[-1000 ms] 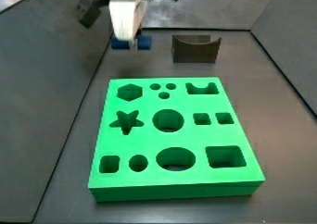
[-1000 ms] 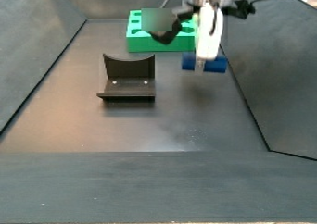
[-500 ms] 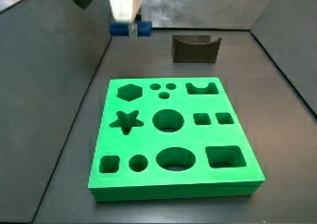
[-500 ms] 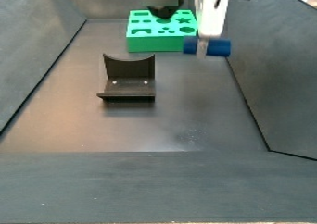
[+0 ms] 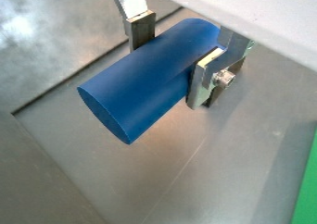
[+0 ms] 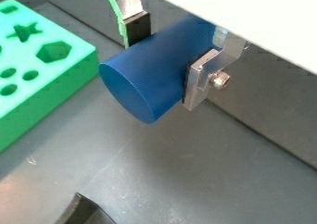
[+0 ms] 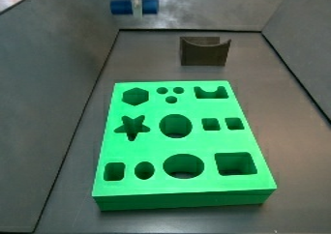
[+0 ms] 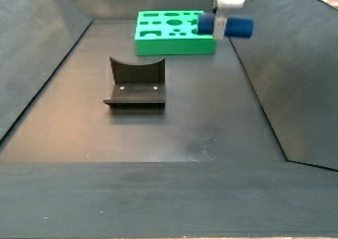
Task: Pick up the oval object. Move up. Place the oval object on the fixture. Regrasp the oval object. Move to above the board. Insert the oval object.
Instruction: Place the oval object on the fixture.
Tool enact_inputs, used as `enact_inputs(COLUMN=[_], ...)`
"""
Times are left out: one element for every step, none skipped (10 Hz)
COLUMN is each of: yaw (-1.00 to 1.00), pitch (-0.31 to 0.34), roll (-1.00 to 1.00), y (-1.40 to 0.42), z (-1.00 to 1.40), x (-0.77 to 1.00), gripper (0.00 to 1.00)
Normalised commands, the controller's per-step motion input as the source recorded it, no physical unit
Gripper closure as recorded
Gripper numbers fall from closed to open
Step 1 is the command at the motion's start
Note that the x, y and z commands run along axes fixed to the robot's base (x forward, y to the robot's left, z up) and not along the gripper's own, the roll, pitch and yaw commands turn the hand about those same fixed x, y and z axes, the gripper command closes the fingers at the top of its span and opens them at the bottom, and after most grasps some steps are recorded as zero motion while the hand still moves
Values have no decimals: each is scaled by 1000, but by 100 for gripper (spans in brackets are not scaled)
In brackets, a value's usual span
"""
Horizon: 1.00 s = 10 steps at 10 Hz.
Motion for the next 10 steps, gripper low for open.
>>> enact_inputs(yaw=[-30,-30,-27,1000,1000,1000,1000,1000,1000,1000], pitch=[59,65,81,48,50,56,62,66,74,82], roll=[29,30,29,-28,-28,-30,-33,-35,-39,-45], y=[14,14,12,316,308,253,228,215,183,160], z=[593,487,218,165,111,101,94,86,74,66], x=[-9,-3,7,1000,1000,1000,1000,1000,1000,1000], gripper=[100,100,100,100,100,100,100,100,100,100])
